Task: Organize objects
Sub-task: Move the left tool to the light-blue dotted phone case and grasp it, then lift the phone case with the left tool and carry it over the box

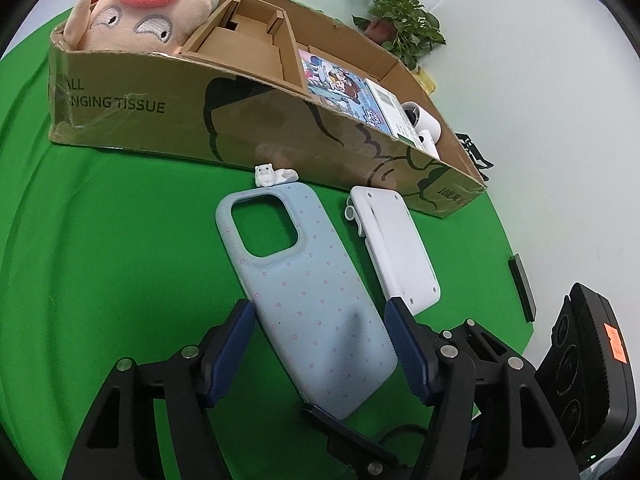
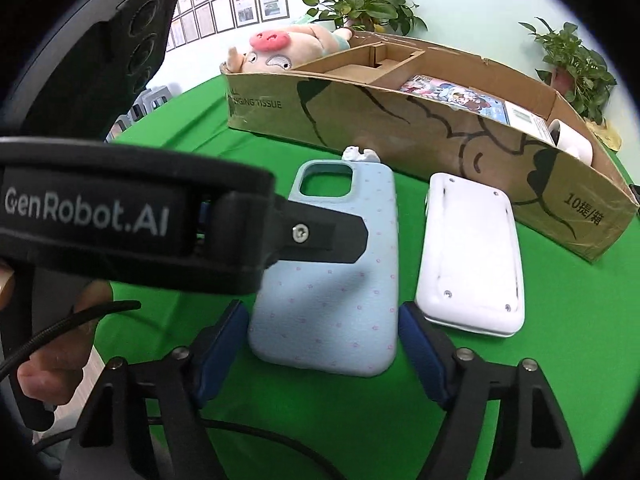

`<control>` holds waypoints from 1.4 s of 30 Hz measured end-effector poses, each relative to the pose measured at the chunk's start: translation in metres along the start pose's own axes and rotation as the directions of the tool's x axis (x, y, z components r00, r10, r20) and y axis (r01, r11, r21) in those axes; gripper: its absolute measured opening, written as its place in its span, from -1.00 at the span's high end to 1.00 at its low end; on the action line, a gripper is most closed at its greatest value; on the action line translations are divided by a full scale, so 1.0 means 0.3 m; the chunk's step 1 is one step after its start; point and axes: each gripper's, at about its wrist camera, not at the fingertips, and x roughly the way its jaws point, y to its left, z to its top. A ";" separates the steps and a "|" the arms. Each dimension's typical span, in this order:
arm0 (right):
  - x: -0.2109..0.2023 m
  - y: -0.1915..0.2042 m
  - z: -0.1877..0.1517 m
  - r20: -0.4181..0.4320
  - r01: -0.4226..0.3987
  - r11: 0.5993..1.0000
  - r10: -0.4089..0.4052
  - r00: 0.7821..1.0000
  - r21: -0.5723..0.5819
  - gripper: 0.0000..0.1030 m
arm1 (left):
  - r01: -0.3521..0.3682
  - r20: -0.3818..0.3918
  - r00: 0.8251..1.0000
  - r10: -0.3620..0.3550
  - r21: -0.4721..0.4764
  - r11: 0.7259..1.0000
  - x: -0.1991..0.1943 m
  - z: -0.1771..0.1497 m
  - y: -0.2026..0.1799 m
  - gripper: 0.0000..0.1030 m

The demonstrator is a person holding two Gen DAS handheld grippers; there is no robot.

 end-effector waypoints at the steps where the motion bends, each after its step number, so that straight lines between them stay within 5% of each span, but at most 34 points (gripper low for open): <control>1: 0.000 0.002 -0.001 0.000 0.005 1.000 -0.005 1.000 -0.002 -0.49 | -0.001 0.000 1.000 0.001 -0.002 1.000 0.000 0.000 0.000 -0.23; 6: -0.009 -0.007 -0.008 0.005 -0.015 0.999 0.014 1.000 0.042 -0.48 | 0.005 0.008 1.000 -0.005 -0.019 1.000 -0.008 -0.004 0.010 -0.13; 14: -0.023 -0.063 0.009 0.015 -0.133 0.973 0.133 0.991 0.190 -0.47 | -0.017 0.015 1.000 0.017 -0.032 0.999 -0.018 -0.020 0.030 0.40; 29: -0.112 -0.095 0.066 0.180 -0.184 0.949 0.140 0.974 0.256 -0.46 | -0.017 0.116 0.993 0.011 0.055 0.998 -0.141 0.023 -0.061 0.49; 42: -0.187 -0.053 0.041 0.209 -0.162 0.959 0.113 0.971 0.232 -0.47 | 0.003 0.178 0.984 -0.018 0.083 0.997 -0.238 -0.021 -0.131 0.56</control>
